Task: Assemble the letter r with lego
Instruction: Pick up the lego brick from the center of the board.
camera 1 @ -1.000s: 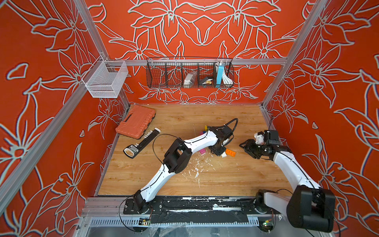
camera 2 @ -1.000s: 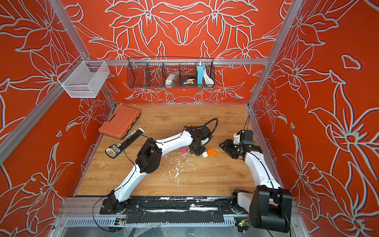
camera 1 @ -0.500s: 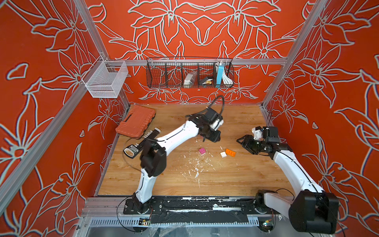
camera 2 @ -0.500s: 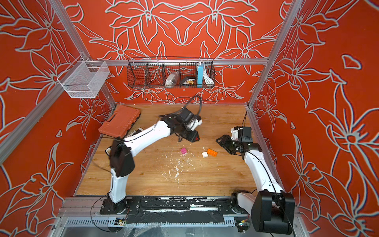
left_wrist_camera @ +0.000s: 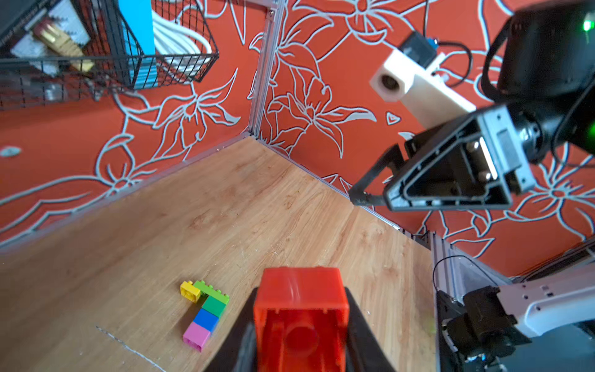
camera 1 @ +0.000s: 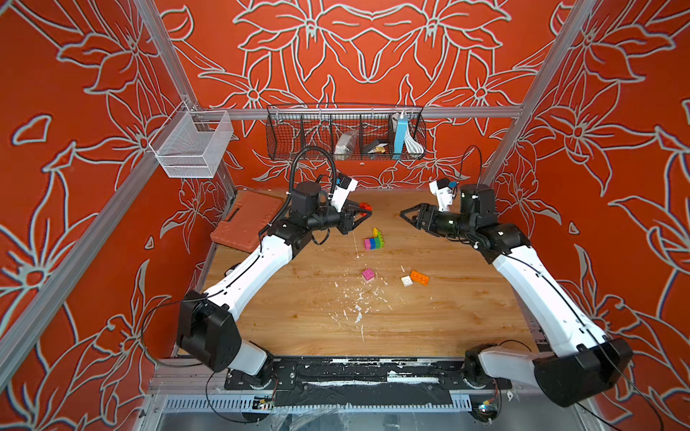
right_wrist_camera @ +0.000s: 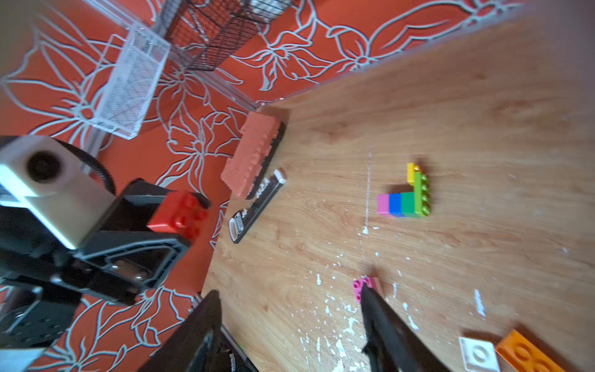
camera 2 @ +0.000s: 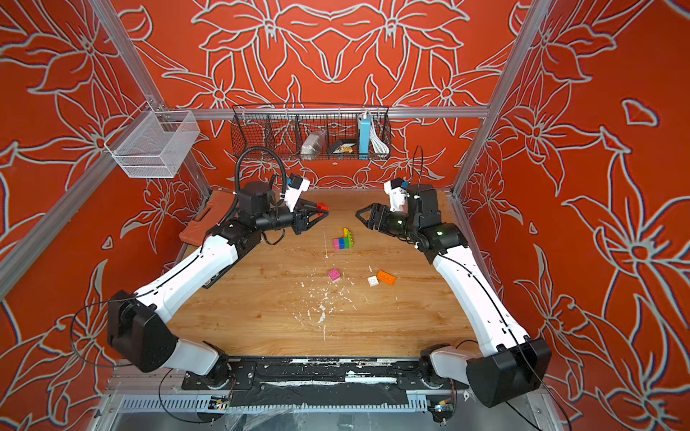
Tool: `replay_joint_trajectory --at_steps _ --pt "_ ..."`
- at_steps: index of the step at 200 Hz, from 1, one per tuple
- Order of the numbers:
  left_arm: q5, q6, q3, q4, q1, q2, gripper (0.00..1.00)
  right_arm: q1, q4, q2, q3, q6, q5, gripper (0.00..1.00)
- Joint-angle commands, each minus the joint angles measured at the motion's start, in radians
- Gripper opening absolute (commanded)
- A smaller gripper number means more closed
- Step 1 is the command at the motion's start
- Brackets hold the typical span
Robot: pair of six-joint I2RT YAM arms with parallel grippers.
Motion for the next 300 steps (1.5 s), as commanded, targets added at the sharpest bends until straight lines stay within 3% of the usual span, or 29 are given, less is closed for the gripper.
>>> replay_joint_trajectory --at_steps 1,43,69,101,164,188,238,300 --pt "0.059 0.142 -0.026 0.254 0.031 -0.080 0.00 0.028 -0.001 0.026 0.080 0.003 -0.102 0.72" --pt "0.187 0.206 -0.136 0.720 0.046 -0.133 0.00 0.063 0.128 0.037 0.189 0.122 -0.260 0.80" --pt "0.261 0.198 -0.112 0.838 0.045 -0.095 0.00 0.094 0.273 0.031 0.206 0.204 -0.332 0.88" --pt "0.331 0.153 -0.079 0.917 0.045 -0.056 0.00 0.150 0.257 0.047 0.241 0.164 -0.344 0.90" --pt "0.389 0.118 -0.077 0.968 0.043 -0.039 0.00 0.235 0.182 0.097 0.308 0.089 -0.326 0.83" --pt "0.408 0.133 -0.072 0.948 0.038 -0.043 0.00 0.241 0.208 0.112 0.304 0.134 -0.325 0.78" --pt "0.422 0.160 -0.072 0.913 0.037 -0.052 0.00 0.264 0.262 0.115 0.311 0.190 -0.339 0.60" --pt "0.429 0.160 -0.069 0.908 0.036 -0.052 0.00 0.292 0.263 0.133 0.322 0.200 -0.339 0.46"
